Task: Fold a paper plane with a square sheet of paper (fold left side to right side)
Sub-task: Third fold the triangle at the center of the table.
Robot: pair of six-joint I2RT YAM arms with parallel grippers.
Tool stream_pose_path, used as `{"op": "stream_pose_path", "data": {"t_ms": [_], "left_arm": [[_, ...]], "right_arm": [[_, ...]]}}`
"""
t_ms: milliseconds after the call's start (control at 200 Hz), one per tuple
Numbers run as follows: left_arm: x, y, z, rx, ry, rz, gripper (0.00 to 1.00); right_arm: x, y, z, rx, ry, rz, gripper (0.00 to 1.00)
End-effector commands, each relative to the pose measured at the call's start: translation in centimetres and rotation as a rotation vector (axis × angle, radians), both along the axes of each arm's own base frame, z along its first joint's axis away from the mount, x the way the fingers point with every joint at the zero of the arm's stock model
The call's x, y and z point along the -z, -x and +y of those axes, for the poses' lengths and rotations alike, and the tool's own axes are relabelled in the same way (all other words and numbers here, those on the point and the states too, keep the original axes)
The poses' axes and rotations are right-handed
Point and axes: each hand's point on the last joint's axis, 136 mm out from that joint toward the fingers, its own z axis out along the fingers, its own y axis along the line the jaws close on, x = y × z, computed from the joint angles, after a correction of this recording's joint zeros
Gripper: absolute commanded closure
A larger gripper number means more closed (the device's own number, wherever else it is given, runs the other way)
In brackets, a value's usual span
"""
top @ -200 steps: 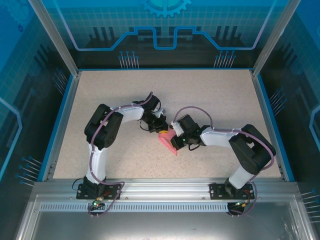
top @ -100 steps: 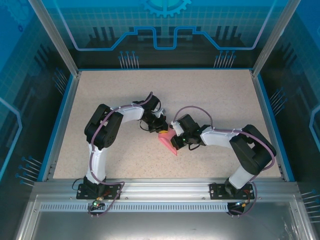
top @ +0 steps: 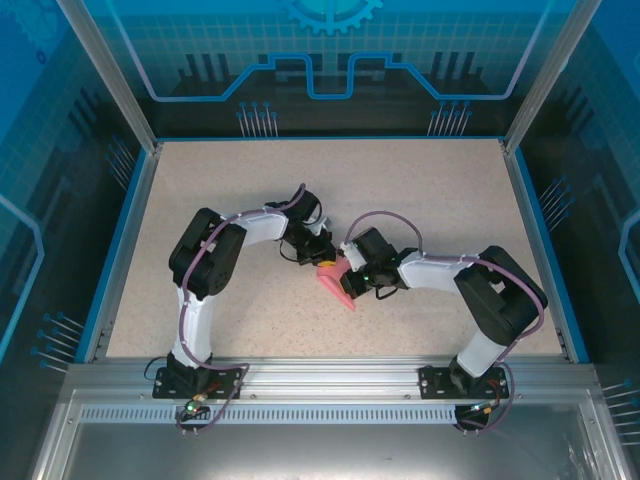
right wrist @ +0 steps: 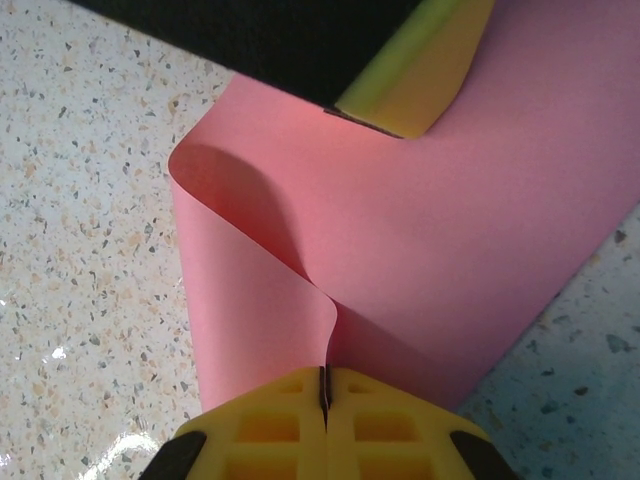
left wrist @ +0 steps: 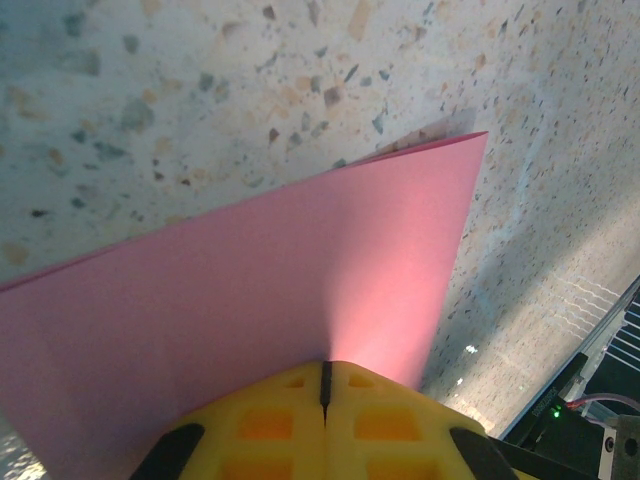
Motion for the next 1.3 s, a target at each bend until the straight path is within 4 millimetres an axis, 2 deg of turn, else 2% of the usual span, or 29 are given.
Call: {"op": "stream_pose_path", "data": {"t_ms": [0, 505, 810, 905, 1035, 1150, 1295], "left_arm": [[3.8, 2.0, 1.2, 0.016, -0.120, 0.075, 0.96], [3.5, 1.8, 1.3, 0.016, -0.120, 0.063, 0.93], [-0.8, -0.1, 0.8, 0.029, -0.081, -0.027, 0.83], [-2.0, -1.0, 1.2, 0.022, -0.072, -0.048, 0.77], [-3.9, -1.8, 2.3, -0.002, -0.075, -0.099, 0.77], [-5.1, -0.8, 3.1, -0.019, -0.059, -0.123, 0.83], [-6.2, 2.1, 1.6, 0.006, 0.092, -0.103, 0.88]], "right_arm": [[0.5, -0.2, -0.4, 0.018, 0.012, 0.030, 1.00], [1.2, 0.5, -1.3, 0.031, 0.043, 0.050, 1.00], [2.8, 1.9, -2.0, 0.019, 0.091, 0.110, 1.00], [3.1, 2.4, -2.1, 0.015, 0.096, 0.124, 1.00], [3.2, 2.7, -2.1, 0.006, 0.099, 0.137, 1.00], [3.0, 2.7, -2.1, 0.002, 0.099, 0.137, 1.00], [3.0, 2.5, -1.9, -0.002, 0.097, 0.140, 1.00]]}}
